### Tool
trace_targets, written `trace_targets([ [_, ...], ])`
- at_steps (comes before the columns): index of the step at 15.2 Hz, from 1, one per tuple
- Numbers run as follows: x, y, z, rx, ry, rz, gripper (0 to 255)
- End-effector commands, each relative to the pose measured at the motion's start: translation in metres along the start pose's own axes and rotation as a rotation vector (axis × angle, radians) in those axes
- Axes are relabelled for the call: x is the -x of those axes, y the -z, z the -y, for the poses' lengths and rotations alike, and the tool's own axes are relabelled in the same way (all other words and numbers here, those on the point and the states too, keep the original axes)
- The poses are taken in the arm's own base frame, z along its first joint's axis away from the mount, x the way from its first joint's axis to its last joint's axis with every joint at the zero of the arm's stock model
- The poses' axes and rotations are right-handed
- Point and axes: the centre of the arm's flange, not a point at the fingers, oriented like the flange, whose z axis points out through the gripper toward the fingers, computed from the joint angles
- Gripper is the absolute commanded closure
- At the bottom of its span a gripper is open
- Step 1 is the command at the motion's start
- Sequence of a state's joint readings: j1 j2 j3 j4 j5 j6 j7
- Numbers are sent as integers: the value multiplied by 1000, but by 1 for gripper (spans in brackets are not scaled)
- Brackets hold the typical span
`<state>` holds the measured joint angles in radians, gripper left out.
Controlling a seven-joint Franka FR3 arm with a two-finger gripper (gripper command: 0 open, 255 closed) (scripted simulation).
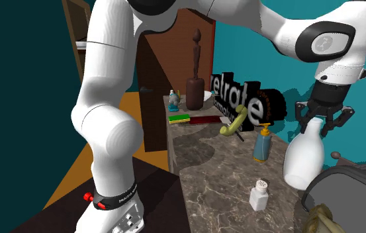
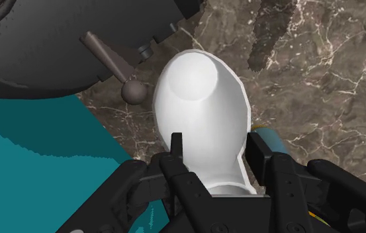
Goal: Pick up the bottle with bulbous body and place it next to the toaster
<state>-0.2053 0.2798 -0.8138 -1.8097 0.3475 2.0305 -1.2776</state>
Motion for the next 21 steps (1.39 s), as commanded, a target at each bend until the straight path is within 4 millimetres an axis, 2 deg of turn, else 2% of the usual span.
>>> trace_targets([
  [1,0,0,0,1,0,-1,255],
  [4,0,0,0,1,0,-1,255],
  [5,0,0,0,1,0,-1,0],
  [10,0,0,0,1,0,0,0],
  [14,0,50,0,1,0,-1,0],
  [21,0,50,0,1,0,-1,0],
])
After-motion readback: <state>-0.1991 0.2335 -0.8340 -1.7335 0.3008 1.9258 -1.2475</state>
